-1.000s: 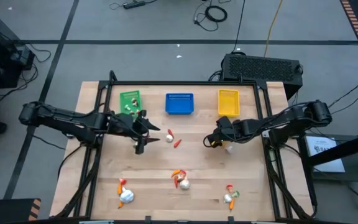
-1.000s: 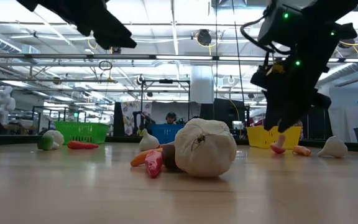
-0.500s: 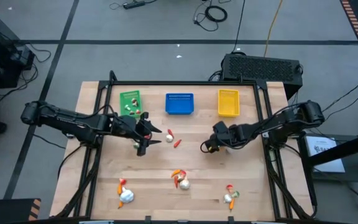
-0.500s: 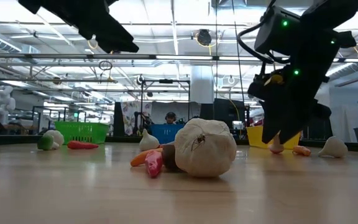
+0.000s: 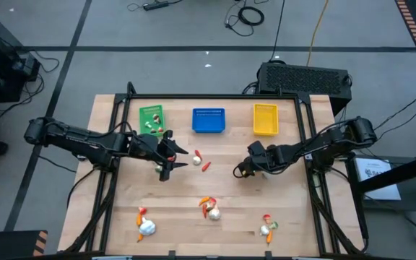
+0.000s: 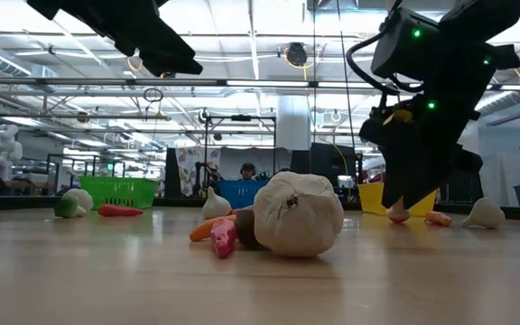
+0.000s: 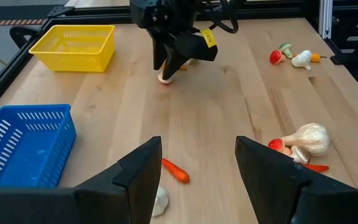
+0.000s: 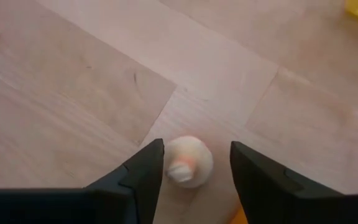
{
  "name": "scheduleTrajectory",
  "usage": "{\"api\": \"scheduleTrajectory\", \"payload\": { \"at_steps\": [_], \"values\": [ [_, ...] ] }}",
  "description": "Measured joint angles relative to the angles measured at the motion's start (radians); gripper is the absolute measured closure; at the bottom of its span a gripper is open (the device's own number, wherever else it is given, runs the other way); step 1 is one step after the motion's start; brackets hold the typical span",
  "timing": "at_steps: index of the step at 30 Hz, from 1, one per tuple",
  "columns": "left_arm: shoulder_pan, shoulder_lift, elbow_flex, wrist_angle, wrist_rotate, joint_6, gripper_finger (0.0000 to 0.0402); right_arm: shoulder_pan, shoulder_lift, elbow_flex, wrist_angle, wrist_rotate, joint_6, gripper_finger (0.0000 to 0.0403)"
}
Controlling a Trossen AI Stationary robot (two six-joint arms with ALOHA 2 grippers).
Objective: Sort produce into baskets
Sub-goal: Put the orange mushroom into the green bin
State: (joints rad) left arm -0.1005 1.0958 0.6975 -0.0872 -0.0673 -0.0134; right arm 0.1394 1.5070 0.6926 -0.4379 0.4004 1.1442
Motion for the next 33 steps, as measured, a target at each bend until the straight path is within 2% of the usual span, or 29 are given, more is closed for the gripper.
{"api": "scheduleTrajectory", "payload": {
  "at_steps": [7, 14, 16, 19, 23, 26, 29, 33],
  "values": [
    [0.0, 0.0, 0.0, -0.001, 0.0, 0.001, 0.0189, 0.0, 0.0, 0.0, 0.0, -0.011, -0.002, 0.0286],
    [0.0, 0.0, 0.0, 0.002, 0.0, 0.003, 0.0189, 0.0, -0.006, 0.0, 0.002, -0.038, -0.003, 0.0366],
    [-0.003, 0.0, -0.017, 0.064, 0.006, -0.002, 0.0189, 0.0, -0.014, 0.0, 0.011, -0.044, -0.007, 0.0387],
    [-0.026, 0.0, -0.105, 0.266, 0.011, -0.006, 0.0189, 0.0, -0.027, 0.0, 0.064, -0.041, -0.043, 0.0394],
    [-0.075, 0.051, -0.232, 0.619, 0.014, -0.021, 0.0189, 0.003, -0.028, -0.001, 0.223, -0.04, -0.107, 0.0385],
    [-0.121, 0.138, -0.255, 0.787, 0.013, -0.056, 0.0189, 0.007, -0.028, -0.002, 0.405, -0.041, -0.162, 0.0385],
    [-0.16, 0.218, -0.228, 0.82, -0.03, -0.039, 0.0189, 0.014, -0.028, -0.002, 0.613, -0.058, -0.248, 0.0384],
    [-0.175, 0.296, -0.187, 0.818, -0.15, -0.003, 0.0189, 0.035, -0.028, -0.002, 0.852, -0.086, -0.351, 0.0384]
  ]
}}
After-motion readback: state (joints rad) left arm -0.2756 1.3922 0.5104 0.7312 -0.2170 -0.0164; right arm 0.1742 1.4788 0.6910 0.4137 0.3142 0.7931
